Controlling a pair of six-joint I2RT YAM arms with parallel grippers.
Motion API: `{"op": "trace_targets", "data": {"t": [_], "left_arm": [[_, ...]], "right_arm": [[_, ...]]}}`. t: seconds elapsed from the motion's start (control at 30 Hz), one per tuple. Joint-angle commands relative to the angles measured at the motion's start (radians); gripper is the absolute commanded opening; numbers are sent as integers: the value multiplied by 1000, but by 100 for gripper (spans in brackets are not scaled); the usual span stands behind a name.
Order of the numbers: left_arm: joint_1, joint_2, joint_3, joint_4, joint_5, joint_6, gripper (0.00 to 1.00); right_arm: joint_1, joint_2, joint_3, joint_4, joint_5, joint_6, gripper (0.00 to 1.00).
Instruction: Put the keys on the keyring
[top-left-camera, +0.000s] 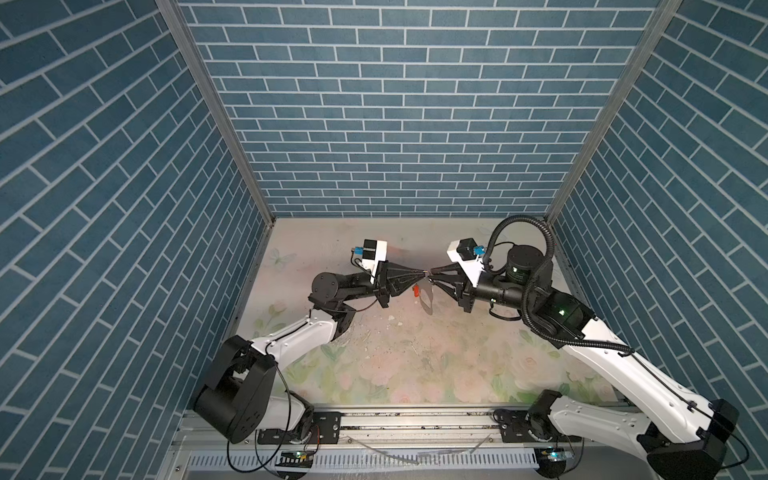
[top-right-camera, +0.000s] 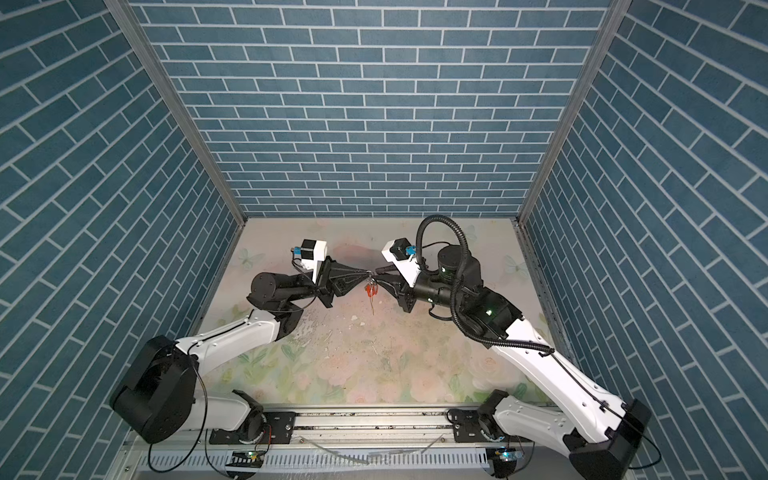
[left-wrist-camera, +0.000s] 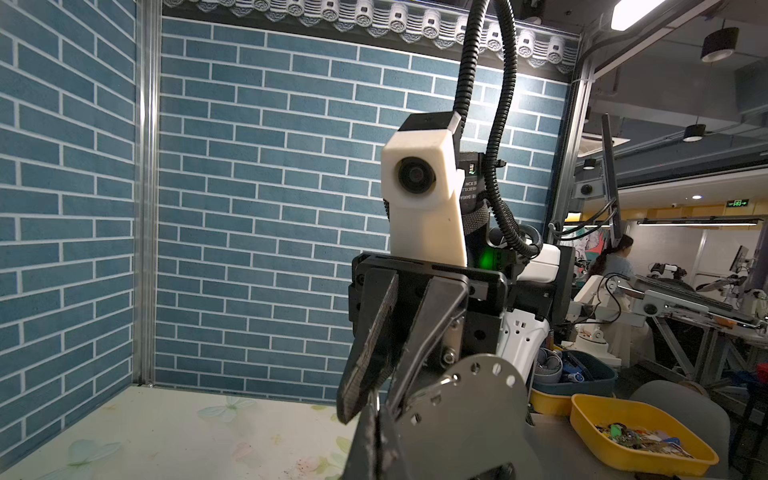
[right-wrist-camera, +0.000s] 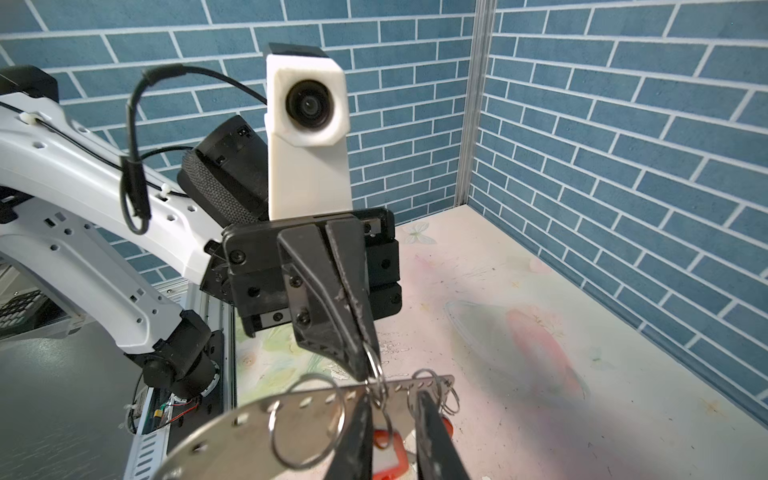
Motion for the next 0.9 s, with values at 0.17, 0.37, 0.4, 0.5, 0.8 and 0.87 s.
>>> {"op": "trace_targets", "data": {"t": [0.17, 0.37, 0.4, 0.5, 0.8, 0.87], "left_arm": [[4, -31, 19, 38, 11, 2, 0], [4, -30, 22, 38, 8, 3, 0], [2, -29, 22, 38, 7, 3, 0], [0, -28, 21, 38, 7, 2, 0], [-4, -39, 10, 39, -8, 24, 0], [-4, -42, 9, 38, -9, 27, 0]], "right_arm": [[-4, 22, -10, 36, -85, 15, 17], [-9, 22, -22, 58, -109, 22, 16], [-8, 24, -22, 64, -112, 22, 15], [-10, 29, -22, 81, -126, 29, 14], [-13, 50, -19, 97, -176, 38, 10], [-13, 55, -18, 100, -188, 39, 10]]}}
